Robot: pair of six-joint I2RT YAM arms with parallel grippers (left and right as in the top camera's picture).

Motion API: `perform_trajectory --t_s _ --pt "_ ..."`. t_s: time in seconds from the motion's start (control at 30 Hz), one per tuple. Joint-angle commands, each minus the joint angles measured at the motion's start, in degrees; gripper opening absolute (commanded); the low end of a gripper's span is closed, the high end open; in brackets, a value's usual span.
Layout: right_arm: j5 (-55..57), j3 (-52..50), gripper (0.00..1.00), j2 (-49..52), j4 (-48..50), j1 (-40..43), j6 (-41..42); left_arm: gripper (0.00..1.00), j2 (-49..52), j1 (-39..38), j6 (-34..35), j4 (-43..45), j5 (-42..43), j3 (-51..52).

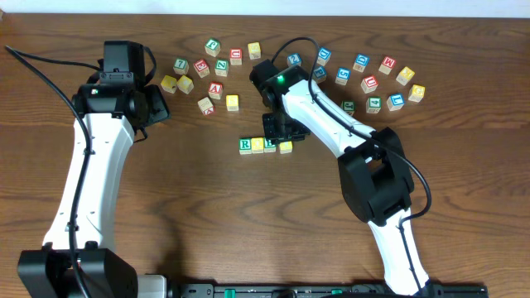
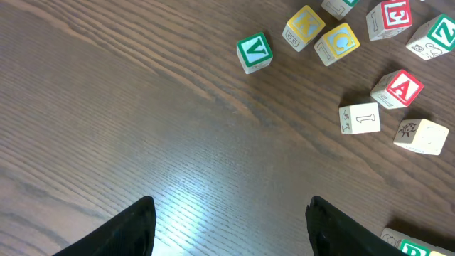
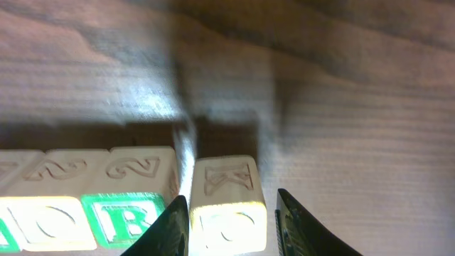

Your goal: Spell out ROBOT

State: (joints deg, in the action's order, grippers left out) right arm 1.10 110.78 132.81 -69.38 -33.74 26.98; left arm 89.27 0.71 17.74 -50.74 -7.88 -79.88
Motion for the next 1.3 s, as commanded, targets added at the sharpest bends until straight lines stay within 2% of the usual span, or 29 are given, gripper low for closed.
perform_trajectory --t_s 0.0,0.1,0.17,0.3,0.5,1.27 --pt "-0.2 2.5 0.34 -3.1 -1.0 0.7 0.1 0.67 0.7 0.2 -0.5 0.2 -0.8 -1.0" --pt "-0.2 2.5 0.34 -4.9 -2.0 0.9 -1.0 0.67 0.7 0.2 -0.5 0.3 -0.7 -1.0" --pt "-0.2 2.5 0.31 -5.5 -3.9 0.9 -1.6 0.67 0.7 0.2 -0.5 0.3 -0.8 -1.0" --pt "-0.2 2.2 0.29 -5.3 -8.5 0.9 -2.4 0.67 0.7 0.2 -0.5 0.3 -0.7 -1.0" --pt "-0.2 0.0 0.21 -5.3 -9.8 0.4 -3.5 0.67 0.7 0.2 -0.5 0.3 -0.7 -1.0" --pt "-0.2 -10.4 0.13 -5.3 4.4 -2.7 -3.5 0.67 0.7 0.2 -0.5 0.7 -0.7 -1.0"
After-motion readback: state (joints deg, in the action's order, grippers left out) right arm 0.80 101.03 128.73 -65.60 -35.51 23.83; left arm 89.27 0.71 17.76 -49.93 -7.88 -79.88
